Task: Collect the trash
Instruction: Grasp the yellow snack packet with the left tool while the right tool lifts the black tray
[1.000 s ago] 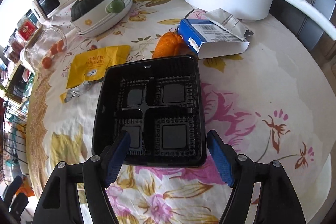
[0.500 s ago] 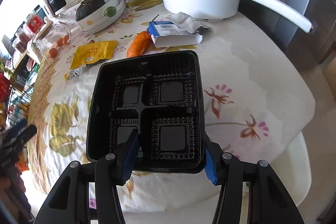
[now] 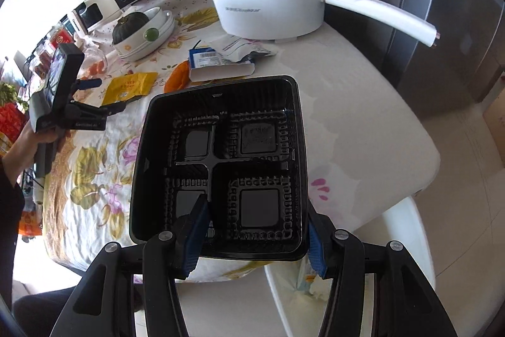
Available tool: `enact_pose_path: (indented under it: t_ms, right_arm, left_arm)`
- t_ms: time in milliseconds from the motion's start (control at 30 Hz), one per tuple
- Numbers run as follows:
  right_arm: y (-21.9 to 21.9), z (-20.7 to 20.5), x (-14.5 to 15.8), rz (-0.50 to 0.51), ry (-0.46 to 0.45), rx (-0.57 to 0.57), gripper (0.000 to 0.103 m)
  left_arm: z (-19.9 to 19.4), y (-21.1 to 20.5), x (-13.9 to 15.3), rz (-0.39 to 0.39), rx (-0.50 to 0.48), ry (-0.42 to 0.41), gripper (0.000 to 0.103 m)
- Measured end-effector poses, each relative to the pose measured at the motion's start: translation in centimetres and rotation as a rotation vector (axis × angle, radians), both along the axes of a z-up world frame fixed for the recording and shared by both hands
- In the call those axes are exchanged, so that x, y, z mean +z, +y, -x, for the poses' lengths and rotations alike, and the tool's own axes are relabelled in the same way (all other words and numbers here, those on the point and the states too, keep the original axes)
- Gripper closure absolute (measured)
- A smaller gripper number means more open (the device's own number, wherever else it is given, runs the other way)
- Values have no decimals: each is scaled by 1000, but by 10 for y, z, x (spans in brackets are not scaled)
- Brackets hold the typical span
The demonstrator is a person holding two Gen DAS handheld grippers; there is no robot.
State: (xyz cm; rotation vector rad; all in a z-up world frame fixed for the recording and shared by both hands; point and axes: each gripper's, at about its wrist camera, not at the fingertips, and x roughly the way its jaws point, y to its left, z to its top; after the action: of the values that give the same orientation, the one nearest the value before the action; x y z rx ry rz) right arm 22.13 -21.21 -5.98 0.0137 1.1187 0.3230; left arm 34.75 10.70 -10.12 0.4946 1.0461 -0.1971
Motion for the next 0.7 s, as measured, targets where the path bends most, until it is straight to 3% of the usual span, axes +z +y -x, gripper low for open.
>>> enact_pose_path:
  t_ms: [200, 300, 367, 433, 700]
  right_arm:
    - [-27, -13, -6, -7, 14, -54, 47]
    - [-34, -15, -8, -17, 28, -69, 47]
    - [-36, -13, -7, -22, 31, -76, 47]
    - [-37, -12, -6, -25, 29, -84, 47]
    - [-45, -1, 2, -38, 9, -128, 47]
  left_arm:
    - [-22, -8, -19, 11, -54, 151, 1]
    - [-16, -9, -19, 45, -41, 177, 8]
    - [-8, -7, -17, 81, -14, 194, 23]
    - [2, -6, -14, 110, 20, 201, 31]
    - [72, -2, -9, 309, 202, 198, 37]
